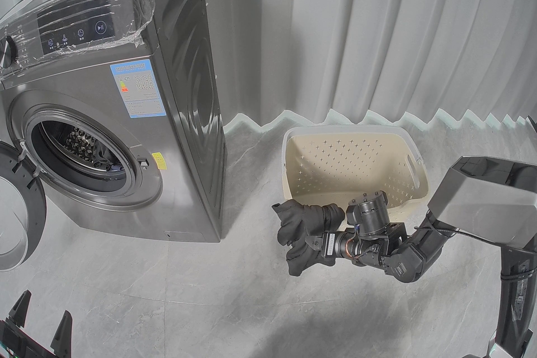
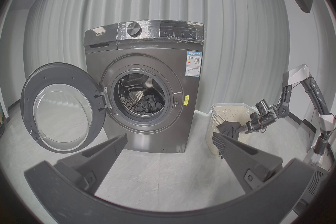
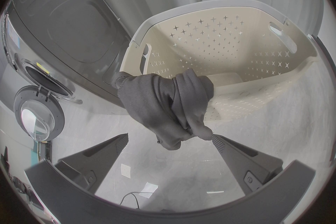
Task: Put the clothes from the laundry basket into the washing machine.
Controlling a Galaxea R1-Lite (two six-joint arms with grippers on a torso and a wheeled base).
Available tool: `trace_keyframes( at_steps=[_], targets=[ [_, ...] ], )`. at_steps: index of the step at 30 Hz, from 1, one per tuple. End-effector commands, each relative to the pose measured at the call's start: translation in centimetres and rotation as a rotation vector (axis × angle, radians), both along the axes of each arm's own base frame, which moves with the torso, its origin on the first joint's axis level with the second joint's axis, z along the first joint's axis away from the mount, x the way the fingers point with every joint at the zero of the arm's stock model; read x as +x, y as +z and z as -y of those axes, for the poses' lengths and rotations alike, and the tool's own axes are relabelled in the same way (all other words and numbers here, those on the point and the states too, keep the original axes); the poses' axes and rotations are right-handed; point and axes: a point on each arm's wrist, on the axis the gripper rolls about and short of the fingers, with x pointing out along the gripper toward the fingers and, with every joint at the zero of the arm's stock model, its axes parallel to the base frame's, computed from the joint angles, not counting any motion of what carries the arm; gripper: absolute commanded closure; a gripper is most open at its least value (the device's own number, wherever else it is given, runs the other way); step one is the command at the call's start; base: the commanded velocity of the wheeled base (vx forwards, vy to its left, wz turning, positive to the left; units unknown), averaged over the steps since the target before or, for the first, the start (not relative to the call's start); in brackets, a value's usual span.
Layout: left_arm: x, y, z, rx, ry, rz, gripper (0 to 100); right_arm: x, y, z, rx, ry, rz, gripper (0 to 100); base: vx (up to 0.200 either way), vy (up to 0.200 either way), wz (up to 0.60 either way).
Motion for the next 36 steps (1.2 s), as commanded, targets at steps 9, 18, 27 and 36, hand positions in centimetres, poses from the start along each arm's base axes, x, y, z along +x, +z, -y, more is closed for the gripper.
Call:
trace_keyframes(
  at_steps=[9,18,27,36],
  targets=[
    [0.0,-0.4,0.0,-0.001,0.0,-0.001,0,2.2,-1.4,-1.0,0.014,-0.01,0.018,0,0.0,0.0,0.0],
    [0.0,-0.4,0.0,-0.001,0.0,-0.001,0,2.9,-1.8,-1.4,0.034,-0.015,0.058,100,0.0,0.0,0.0],
    [0.0,-0.4,0.0,-0.001,0.001,0.0,0,2.6,-1.6,-1.5,0.036,-0.015,0.07,100,0.0,0.0,0.0],
    [0.0,-0.4,0.0,-0.001,0.001,-0.001,0,-0.1,3.2,-0.9,0.083,0.014,0.149,100,0.0,0.0,0.0]
  ],
)
